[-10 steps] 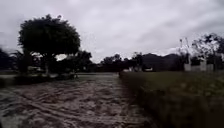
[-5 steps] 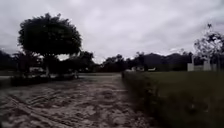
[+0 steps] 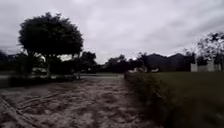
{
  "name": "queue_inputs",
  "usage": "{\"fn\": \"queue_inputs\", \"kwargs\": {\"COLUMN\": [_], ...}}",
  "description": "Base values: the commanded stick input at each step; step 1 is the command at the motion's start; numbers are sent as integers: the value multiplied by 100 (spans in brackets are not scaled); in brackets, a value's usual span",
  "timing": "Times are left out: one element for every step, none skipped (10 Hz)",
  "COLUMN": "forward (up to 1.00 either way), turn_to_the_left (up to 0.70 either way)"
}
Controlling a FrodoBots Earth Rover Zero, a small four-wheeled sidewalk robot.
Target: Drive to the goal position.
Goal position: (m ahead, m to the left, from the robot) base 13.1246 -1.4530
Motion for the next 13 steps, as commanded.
{"fn": "queue_inputs", "kwargs": {"forward": [50, 50, 50, 50, 50, 50, 50, 50, 50, 50, 50, 50, 50], "turn_to_the_left": [0, 0, 0, 0, 0, 0, 0, 0, 0, 0, 0, 0, 0]}}
